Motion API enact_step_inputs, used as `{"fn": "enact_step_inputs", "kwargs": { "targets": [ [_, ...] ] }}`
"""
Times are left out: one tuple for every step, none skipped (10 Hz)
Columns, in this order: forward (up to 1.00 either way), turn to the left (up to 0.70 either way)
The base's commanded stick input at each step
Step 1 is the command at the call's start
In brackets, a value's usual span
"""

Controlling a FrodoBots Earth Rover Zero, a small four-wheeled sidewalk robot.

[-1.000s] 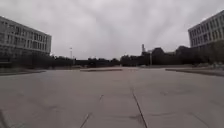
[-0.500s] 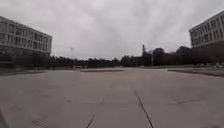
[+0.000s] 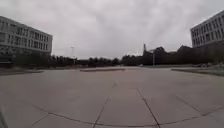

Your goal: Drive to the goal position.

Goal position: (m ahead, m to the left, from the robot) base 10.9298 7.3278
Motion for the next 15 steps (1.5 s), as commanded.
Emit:
{"fn": "enact_step_inputs", "kwargs": {
  "targets": [
    [1.00, 0.00],
    [1.00, 0.00],
    [1.00, 0.00],
    [1.00, 0.00],
    [1.00, 0.00],
    [1.00, 0.00],
    [1.00, 0.00],
    [1.00, 0.00],
    [1.00, 0.00],
    [1.00, 0.00],
    [1.00, 0.00],
    [1.00, 0.00],
    [1.00, 0.00],
    [1.00, 0.00],
    [1.00, 0.00]
  ]
}}
